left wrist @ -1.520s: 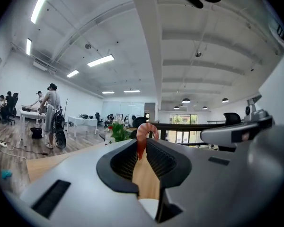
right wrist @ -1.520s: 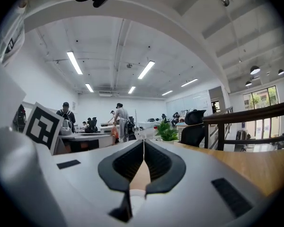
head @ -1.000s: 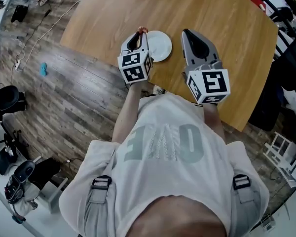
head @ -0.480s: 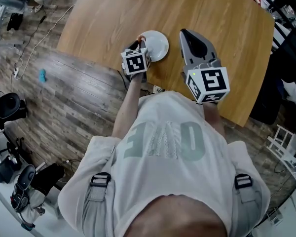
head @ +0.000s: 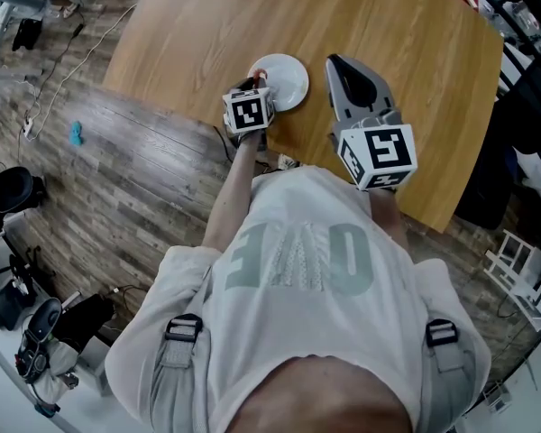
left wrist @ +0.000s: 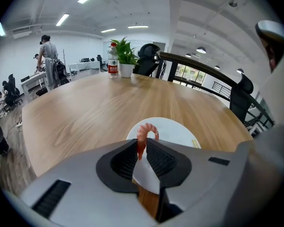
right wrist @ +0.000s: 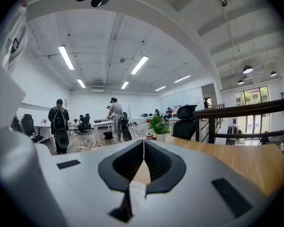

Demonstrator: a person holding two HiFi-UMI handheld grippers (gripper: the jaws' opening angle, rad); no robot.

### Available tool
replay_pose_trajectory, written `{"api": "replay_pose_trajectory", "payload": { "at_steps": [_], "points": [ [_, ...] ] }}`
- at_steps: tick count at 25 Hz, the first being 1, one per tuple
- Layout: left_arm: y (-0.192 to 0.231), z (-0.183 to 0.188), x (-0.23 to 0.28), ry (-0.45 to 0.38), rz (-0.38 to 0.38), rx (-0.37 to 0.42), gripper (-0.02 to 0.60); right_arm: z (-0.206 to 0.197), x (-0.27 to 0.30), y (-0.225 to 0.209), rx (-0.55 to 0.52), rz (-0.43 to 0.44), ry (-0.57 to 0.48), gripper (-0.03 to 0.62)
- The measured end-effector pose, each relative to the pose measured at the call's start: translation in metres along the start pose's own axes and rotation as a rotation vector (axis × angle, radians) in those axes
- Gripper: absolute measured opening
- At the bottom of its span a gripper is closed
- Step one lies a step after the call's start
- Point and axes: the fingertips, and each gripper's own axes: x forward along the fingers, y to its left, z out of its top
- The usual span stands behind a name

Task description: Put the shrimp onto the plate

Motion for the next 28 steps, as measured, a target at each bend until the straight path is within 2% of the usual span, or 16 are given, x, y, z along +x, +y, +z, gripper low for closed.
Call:
{"api": "replay_pose_trajectory", "payload": {
  "at_steps": [5,9,14,18,22,28],
  "points": [
    [-0.001,-0.001,0.000,-0.013,-0.006,-0.013,0.064,-0.001,-0.002,-0.001,0.003,-0.003,0.003,0.021],
    [-0.008,0.009,-0.004,-0.051,-0.029,-0.026,0.123,-0.001,-0.002,-0.003,0.005,-0.011,0.005,0.021],
    [-0.011,0.021,-0.013,-0.087,-0.048,-0.040,0.123,-0.001,-0.001,0.001,0.007,-0.003,0.003,0.021],
    [-0.013,0.038,-0.027,-0.146,-0.050,-0.037,0.123,-0.002,0.000,0.004,0.008,0.009,0.004,0.021],
    [-0.014,0.074,-0.059,-0.284,-0.060,-0.032,0.121,-0.001,0.003,0.010,0.005,0.025,0.005,0.021],
    [-0.025,0.147,-0.142,-0.585,-0.094,-0.002,0.121,0.005,0.006,0.019,-0.002,0.052,-0.014,0.021]
  ]
}}
